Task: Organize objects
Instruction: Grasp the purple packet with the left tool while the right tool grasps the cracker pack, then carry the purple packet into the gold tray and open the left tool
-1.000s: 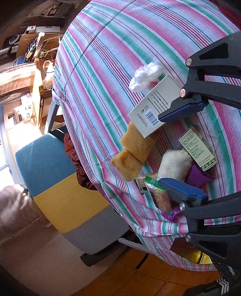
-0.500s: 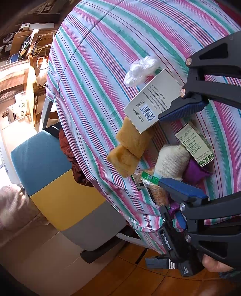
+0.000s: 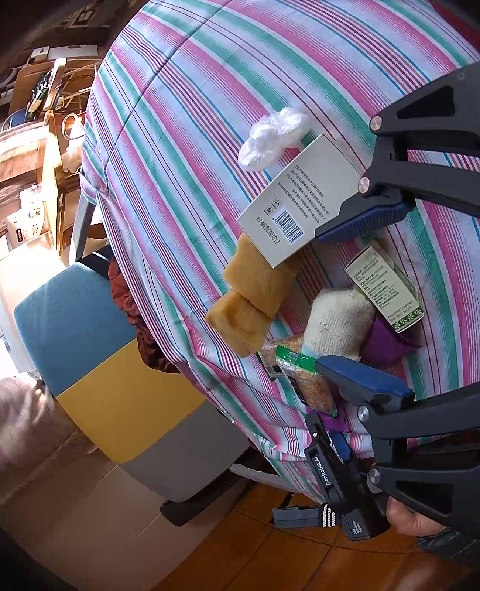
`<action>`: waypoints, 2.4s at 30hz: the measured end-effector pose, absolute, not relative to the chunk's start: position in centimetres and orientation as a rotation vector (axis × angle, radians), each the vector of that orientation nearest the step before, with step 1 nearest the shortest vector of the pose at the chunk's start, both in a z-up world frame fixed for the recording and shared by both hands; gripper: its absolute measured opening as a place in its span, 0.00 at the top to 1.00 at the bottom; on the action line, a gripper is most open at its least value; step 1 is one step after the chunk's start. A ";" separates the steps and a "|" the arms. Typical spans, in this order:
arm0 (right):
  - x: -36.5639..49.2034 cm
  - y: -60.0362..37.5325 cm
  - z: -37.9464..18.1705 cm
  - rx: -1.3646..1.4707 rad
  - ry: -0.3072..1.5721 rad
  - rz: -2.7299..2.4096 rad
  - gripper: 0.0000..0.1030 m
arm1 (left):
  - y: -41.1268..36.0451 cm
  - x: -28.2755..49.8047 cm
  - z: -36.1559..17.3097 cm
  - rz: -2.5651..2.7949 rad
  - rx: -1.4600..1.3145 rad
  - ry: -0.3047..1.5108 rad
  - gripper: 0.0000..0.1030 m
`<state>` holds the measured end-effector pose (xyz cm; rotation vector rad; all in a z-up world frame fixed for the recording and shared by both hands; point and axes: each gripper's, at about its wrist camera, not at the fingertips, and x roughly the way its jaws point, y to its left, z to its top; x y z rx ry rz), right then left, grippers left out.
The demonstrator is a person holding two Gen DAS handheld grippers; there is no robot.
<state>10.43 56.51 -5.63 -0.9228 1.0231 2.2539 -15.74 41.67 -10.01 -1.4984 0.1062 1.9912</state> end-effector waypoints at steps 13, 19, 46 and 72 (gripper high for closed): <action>10.3 56.6 -5.9 -0.937 0.993 2.235 0.38 | 41.9 -13.3 -11.1 2.032 -1.350 0.385 0.65; 9.4 55.4 -5.4 -0.964 0.927 2.305 0.38 | 39.4 -10.6 -9.5 2.025 -1.273 0.363 0.66; -11.1 45.2 -11.8 -2.040 -0.708 2.202 0.26 | 20.1 -4.9 -2.7 2.005 -1.151 0.112 0.66; -2.6 38.5 -11.4 -1.636 0.064 2.522 0.58 | 5.1 -12.3 -2.5 2.343 -1.289 -0.044 0.65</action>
